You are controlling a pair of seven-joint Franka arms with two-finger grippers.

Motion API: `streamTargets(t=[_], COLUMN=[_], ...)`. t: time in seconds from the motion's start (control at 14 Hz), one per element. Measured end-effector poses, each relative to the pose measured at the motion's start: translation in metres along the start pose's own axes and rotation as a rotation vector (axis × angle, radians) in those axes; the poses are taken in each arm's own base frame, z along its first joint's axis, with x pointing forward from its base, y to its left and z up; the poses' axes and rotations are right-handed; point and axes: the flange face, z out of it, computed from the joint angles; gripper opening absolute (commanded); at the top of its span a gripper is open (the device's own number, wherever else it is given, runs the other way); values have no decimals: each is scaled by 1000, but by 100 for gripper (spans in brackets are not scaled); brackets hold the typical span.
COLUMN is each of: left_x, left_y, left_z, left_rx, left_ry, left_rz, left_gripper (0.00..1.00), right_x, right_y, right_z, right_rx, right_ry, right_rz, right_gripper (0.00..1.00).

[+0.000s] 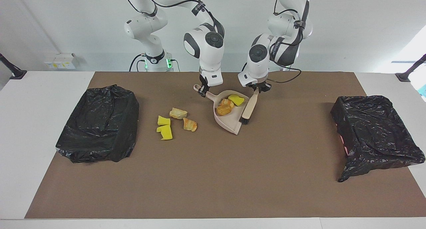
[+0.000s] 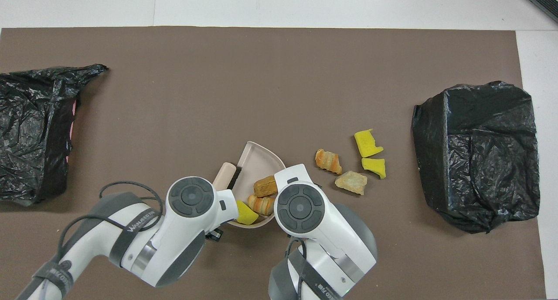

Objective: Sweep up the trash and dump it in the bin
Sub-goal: 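Sweep the bread and sponge into the dustpan with the left gripper's brush, then carry the dustpan to the nearby black bag with the right gripper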

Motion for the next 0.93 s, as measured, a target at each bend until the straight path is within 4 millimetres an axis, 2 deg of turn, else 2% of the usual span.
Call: streamTargets(t=[0.21,0.36,0.57,0.93], left_x=[10,12,13,14], left_y=[-57,-77,-77,-73], left_z=[6,9,9,8], left_rx=[-45,-60,-63,-61], left_ry=[21,30,35,38], left_rz=[-166,-218,-257,-282], left_gripper=[0,0,0,0], right_x=[0,0,-8,-37], right_y=[0,0,8,37], right_z=[0,0,-11,-53], right_rx=[0,0,2,-22], right_ry=[0,-1,0,72], right_rz=[0,1,21,92], right_gripper=[0,0,0,0])
